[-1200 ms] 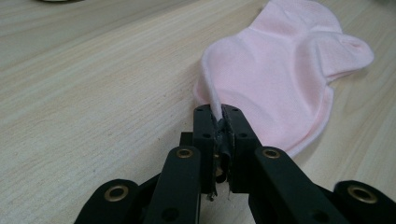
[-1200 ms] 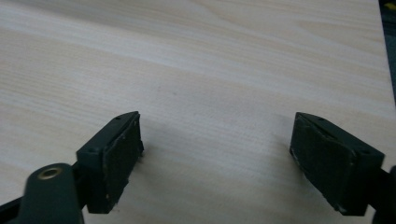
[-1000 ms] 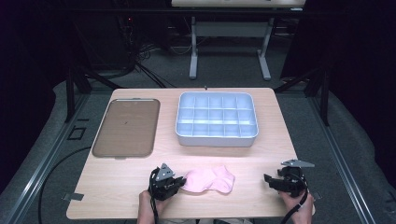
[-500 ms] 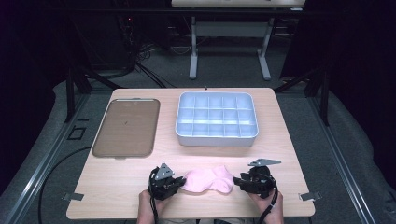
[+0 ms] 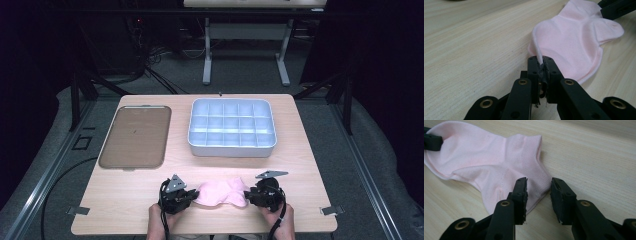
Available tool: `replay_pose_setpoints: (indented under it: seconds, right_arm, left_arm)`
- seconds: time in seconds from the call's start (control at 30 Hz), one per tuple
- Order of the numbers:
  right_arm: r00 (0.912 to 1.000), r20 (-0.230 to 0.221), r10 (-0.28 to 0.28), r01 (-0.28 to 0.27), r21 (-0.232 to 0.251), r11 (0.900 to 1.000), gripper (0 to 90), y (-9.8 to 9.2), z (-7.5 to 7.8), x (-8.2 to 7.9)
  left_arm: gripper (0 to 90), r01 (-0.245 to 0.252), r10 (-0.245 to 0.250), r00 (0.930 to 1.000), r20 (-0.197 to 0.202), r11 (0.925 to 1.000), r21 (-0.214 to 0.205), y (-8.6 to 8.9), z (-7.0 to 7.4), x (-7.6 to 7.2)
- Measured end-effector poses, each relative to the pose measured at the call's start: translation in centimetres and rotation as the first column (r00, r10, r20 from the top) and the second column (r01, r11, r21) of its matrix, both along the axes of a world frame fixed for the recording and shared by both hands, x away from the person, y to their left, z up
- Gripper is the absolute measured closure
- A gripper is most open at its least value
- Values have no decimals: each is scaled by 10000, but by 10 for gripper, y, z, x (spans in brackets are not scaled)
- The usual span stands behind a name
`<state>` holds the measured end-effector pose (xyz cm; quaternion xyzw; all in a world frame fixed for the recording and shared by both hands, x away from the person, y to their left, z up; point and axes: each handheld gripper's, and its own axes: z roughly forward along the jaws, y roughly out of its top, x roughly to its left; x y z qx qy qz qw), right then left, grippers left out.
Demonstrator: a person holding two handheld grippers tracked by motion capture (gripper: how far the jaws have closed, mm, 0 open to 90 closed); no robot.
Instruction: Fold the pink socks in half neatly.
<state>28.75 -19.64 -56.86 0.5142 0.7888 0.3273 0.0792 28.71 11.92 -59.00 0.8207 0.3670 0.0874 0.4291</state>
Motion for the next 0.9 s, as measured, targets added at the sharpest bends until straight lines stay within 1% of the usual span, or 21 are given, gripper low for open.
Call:
replay_pose_setpoints:
  seconds: [0.07,0.1,0.13,0.23,0.33,0.37,0.47,0.5,0.57,0.6,0.67,0.77,0.9]
  right_arm:
    - [9999,133,-77,78,-114,9999,676,1,-1,-2]
    - [9999,155,-36,40,-268,9996,684,2,0,-2]
    - [9998,219,-33,40,-319,9995,694,3,0,-3]
    - [9995,303,57,-34,-753,9972,717,5,1,-4]
    - [9995,314,70,-42,-889,9960,729,7,1,-3]
    - [9992,390,51,-17,-851,9964,739,7,1,-4]
    - [9991,421,95,-64,-732,9973,779,6,0,-4]
    - [9989,464,113,-84,-620,9980,794,5,-1,-5]
    - [9991,407,85,-62,-569,9984,818,5,-1,-6]
    - [9990,418,160,-142,-427,9990,834,4,-2,-6]
    - [9990,432,121,-115,-148,9998,852,1,-4,-6]
    - [9996,279,104,-110,234,9997,861,-3,-5,-5]
    - [9998,183,89,-98,495,9987,865,-7,-5,-4]
  left_arm:
    - [848,6,-6,10000,6,10000,18,0,0,0]
    - [849,16,-16,10000,-4,10000,43,0,0,0]
    - [848,6,-6,10000,9,10000,18,0,0,0]
    - [848,-7,7,10000,-4,10000,-18,0,0,0]
    - [848,-8,8,10000,-11,10000,-24,0,0,0]
    - [848,-13,13,10000,-12,10000,-35,0,0,0]
    - [848,-3,3,10000,-2,10000,-5,0,0,0]
    - [848,4,-4,10000,6,10000,24,0,0,0]
    - [848,4,-4,10000,3,10000,12,0,0,0]
    - [848,2,-2,10000,1,10000,6,0,0,0]
    - [848,-4,4,10000,-3,10000,-4,0,0,0]
    - [848,-4,4,10000,-6,10000,-12,0,0,0]
    - [848,-8,8,10000,-10,10000,-22,0,0,0]
